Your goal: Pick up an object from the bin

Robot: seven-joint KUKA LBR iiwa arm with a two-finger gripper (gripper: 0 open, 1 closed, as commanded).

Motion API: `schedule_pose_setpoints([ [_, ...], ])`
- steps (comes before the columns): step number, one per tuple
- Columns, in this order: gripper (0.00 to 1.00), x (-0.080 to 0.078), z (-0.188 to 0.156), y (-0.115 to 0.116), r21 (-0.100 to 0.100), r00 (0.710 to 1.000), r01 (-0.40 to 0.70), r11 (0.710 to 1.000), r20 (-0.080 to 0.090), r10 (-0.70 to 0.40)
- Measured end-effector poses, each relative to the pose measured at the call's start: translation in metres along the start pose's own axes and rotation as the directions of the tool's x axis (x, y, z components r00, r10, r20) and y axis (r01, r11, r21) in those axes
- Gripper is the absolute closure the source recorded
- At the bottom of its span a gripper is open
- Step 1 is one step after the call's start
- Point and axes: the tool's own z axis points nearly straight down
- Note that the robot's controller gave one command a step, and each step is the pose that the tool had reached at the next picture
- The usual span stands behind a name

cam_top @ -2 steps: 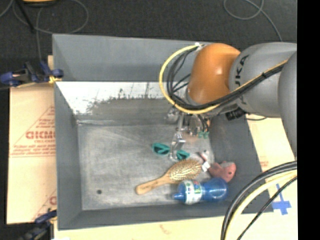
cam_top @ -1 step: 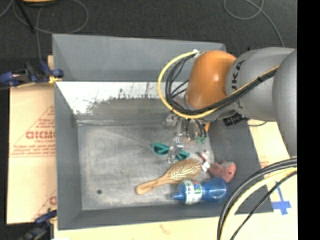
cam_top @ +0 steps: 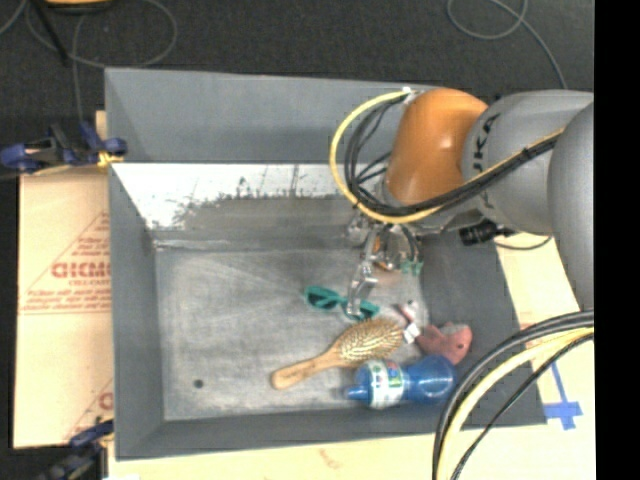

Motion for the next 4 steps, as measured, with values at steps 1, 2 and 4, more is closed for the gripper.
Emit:
schedule_pose_setpoints([
  [1, 0.00, 0.003, 0.019, -0.009, 0.001, 0.968, 0.253, 0.968, 0.013, -0.253],
  [2, 1.00, 0.020, 0.040, 0.005, -0.001, 0.993, 0.118, 0.993, 0.013, -0.118],
  [4, 1.00, 0.021, -0.151, 0.019, 0.001, 0.987, 0.161, 0.987, 0.017, -0.161],
])
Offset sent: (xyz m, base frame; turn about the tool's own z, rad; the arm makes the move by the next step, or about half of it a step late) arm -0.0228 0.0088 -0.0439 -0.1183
